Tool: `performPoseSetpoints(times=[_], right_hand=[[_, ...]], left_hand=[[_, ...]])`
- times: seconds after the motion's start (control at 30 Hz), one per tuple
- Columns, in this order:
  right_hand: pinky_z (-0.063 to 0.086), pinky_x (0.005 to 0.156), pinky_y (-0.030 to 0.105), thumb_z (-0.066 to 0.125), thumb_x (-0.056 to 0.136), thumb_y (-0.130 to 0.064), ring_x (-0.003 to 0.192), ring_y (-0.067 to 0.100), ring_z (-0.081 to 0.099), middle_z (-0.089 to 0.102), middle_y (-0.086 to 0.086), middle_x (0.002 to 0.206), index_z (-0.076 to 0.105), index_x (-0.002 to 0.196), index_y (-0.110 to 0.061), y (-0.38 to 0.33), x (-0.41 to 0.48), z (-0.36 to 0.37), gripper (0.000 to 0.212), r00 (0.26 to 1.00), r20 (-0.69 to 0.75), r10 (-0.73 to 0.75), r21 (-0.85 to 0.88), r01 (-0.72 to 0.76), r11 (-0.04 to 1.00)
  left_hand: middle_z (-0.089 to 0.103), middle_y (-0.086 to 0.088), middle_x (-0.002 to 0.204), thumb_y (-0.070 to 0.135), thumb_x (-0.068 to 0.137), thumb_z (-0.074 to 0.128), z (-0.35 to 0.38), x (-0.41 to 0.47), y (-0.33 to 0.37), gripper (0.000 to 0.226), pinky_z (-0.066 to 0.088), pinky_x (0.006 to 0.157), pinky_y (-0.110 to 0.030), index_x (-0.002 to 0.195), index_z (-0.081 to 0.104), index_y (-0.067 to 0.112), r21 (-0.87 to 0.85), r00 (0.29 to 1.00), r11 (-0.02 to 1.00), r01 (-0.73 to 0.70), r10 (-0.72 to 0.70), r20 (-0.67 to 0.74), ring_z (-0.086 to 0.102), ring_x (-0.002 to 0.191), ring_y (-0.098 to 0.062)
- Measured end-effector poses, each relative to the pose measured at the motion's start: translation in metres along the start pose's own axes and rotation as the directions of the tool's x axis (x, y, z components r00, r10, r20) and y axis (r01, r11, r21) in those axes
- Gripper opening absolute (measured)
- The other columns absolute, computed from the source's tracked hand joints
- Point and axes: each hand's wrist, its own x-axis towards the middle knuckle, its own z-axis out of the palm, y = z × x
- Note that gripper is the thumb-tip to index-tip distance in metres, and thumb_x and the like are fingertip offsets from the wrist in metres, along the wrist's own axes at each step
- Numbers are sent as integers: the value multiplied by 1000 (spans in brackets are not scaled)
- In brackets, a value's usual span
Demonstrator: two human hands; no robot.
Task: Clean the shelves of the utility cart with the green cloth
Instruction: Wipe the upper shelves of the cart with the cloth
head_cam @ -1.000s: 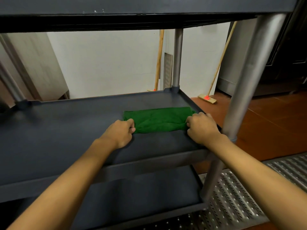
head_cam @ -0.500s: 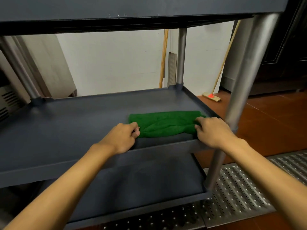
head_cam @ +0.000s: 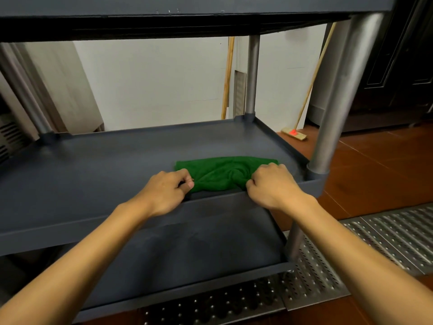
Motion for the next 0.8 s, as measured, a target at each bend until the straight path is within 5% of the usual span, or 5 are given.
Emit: performPoseSetpoints(times=[0.27,0.5,0.8], right_hand=[[37,89,40,37,96,-33,103,36,53,62,19,110,67,93,-2,-41,11,8,43,994,4,-112,78,112,991],[34,81,40,36,96,-33,95,35,51,58,14,94,64,82,-6,-80,17,8,42,980,58,-189,136,180,974],[33,72,35,39,95,-33,82,28,41,44,7,77,48,65,-10,-122,23,-1,39,951,177,-252,243,206,948]], left_hand=[[71,-1,117,36,102,49,-7,-25,-4,15,48,93,-41,101,61,28,-24,999,999,-39,39,2,63,109,-28],[65,8,82,33,102,50,-22,-52,-31,20,48,79,-38,82,54,33,-122,999,992,-46,44,-19,60,83,-18],[62,8,76,31,102,49,-38,-85,-63,18,43,73,-36,85,53,30,-146,996,989,-8,-4,-84,57,76,-11]])
